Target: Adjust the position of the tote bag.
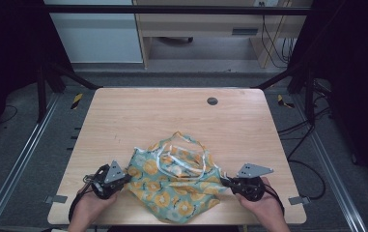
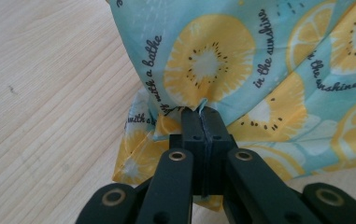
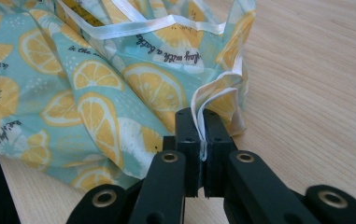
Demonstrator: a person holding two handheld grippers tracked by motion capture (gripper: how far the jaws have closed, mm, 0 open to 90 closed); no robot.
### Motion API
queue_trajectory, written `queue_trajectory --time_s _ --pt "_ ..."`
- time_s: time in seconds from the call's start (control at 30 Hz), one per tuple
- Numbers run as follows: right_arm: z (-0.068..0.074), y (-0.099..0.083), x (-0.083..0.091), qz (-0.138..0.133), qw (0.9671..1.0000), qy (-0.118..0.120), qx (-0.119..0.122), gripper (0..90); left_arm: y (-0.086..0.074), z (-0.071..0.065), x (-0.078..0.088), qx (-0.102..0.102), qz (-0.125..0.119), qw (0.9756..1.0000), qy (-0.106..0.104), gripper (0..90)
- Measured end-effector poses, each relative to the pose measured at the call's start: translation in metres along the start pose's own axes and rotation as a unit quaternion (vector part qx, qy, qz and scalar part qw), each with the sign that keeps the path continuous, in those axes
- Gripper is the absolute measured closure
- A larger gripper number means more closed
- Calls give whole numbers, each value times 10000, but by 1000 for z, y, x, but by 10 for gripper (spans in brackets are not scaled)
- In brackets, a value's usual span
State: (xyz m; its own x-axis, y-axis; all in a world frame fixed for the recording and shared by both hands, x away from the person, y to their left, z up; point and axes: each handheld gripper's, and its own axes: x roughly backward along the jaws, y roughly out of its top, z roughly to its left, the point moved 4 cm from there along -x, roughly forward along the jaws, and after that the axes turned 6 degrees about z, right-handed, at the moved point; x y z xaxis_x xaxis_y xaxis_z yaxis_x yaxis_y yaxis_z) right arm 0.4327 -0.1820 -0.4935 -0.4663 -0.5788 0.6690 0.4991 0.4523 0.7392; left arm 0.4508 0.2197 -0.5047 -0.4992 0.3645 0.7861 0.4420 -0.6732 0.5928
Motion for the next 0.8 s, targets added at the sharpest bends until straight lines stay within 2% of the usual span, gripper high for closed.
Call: queue_trajectory --time_s 0.23,0.47,0.6,0.63,0.67,0.7,0.73,0.77,0.8 --pt "-2 -1 -2 72 10000 -30 -17 876 7 1 -16 -67 136 9999 27 900" --pt "-4 0 -4 104 9999 -73 -32 875 10 5 -22 25 110 9999 11 900" --pt "-5 0 -4 97 9999 -91 -60 863 11 4 -23 2 129 9999 31 900" --pt "-5 0 -2 53 9999 -134 -32 801 11 4 -21 -19 127 9999 61 900" --pt "-5 0 -2 53 9999 -134 -32 801 11 4 -21 -19 127 9999 61 900" --pt "-4 0 3 10 9997 -221 -116 674 10 3 -20 -15 112 9999 58 900" --pt "-4 0 3 10 9997 -221 -116 674 10 3 -20 -15 112 9999 58 900" --pt "-5 -1 9 -46 9994 -285 -207 521 10 3 -20 -2 105 9999 41 900" --pt "-5 -1 9 -46 9994 -285 -207 521 10 3 -20 -2 105 9999 41 900"
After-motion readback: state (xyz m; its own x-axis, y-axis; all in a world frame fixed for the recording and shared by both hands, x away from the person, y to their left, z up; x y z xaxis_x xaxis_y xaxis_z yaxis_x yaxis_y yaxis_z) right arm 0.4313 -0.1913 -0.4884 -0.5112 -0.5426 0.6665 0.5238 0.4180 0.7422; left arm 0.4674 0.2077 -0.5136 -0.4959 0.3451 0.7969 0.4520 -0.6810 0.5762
